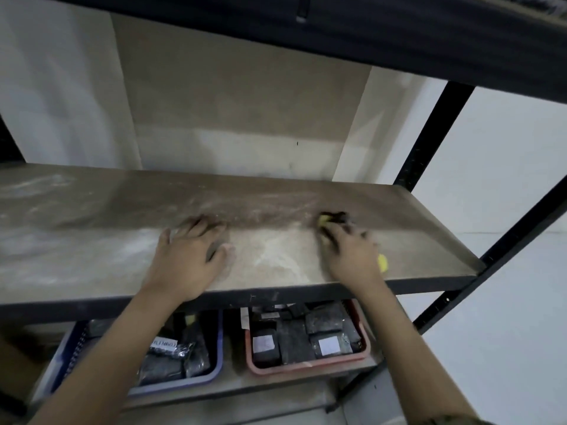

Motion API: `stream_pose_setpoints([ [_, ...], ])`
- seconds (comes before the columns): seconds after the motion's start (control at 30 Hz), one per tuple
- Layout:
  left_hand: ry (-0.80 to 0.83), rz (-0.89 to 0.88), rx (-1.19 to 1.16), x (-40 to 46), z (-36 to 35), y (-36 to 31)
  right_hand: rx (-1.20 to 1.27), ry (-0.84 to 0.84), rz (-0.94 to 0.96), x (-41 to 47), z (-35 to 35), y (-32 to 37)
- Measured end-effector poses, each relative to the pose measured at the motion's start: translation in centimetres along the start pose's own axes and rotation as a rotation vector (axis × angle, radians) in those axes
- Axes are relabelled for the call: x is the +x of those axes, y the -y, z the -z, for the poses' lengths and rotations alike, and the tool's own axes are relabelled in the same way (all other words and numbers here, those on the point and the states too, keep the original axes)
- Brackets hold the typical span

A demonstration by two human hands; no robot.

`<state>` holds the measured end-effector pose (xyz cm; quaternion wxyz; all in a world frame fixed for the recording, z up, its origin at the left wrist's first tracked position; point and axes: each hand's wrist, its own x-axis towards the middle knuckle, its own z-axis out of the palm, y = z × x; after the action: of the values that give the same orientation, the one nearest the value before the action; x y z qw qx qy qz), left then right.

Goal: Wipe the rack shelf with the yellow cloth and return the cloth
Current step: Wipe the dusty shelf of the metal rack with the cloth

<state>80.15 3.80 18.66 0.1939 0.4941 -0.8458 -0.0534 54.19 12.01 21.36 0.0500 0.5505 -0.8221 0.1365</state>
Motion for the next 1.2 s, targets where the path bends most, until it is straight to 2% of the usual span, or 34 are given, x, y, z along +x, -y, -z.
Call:
stream_pose_setpoints([
  [0.1,0.0,0.0,-0.009,0.0,-0.1,0.0,0.168,0.112,0.44,-3.7,-0.5,5.9],
  [0.13,-0.003,0.003,-0.014,0.0,0.0,0.0,0.209,0.15,0.52,-4.3,-0.5,6.8],
  [0.2,-0.002,0.002,-0.022,0.0,0.1,0.0,0.239,0.152,0.547,-3.7,0.2,6.0],
  [0.27,0.009,-0.004,-0.031,-0.1,0.2,0.0,0.212,0.057,0.447,-1.3,1.3,2.5],
  [0.33,0.014,-0.006,-0.034,-0.1,0.2,0.0,0.123,-0.045,0.253,1.5,2.4,-2.8],
  [0.43,0.015,-0.005,-0.031,-0.2,0.3,-0.1,0.037,0.03,-0.107,3.8,2.8,-8.5],
  [0.5,0.011,0.002,-0.028,-0.2,0.3,-0.2,-0.014,0.056,-0.196,3.5,1.7,-7.9],
  [0.57,0.001,0.007,-0.023,-0.2,0.3,-0.2,-0.009,0.002,-0.098,2.2,0.7,-4.5],
  [0.63,0.001,0.007,-0.028,-0.2,0.3,-0.2,0.07,-0.018,0.121,-0.3,-0.2,0.3],
  [0.73,0.017,0.021,-0.041,-0.1,0.4,-0.2,0.19,0.069,0.512,-4.6,-0.5,6.4],
  [0.8,0.018,0.027,-0.057,-0.2,0.5,-0.3,0.263,0.111,0.602,-5.1,0.2,6.7],
  [0.87,0.019,0.024,-0.062,-0.3,0.7,-0.4,0.255,0.041,0.495,-2.8,1.6,3.8],
  [1.0,0.041,0.032,-0.051,-0.4,1.1,-0.3,0.084,-0.074,0.111,3.5,4.4,-6.9],
  [1.1,0.028,0.062,-0.017,0.3,1.3,-1.7,-0.015,-0.044,-0.224,5.0,4.4,-13.4],
  [1.17,0.03,0.048,-0.026,1.1,1.3,-3.7,-0.088,0.017,-0.279,4.3,3.4,-13.6],
  [1.2,0.045,0.026,-0.031,1.5,1.1,-4.8,-0.085,0.011,-0.241,3.8,2.7,-12.8],
])
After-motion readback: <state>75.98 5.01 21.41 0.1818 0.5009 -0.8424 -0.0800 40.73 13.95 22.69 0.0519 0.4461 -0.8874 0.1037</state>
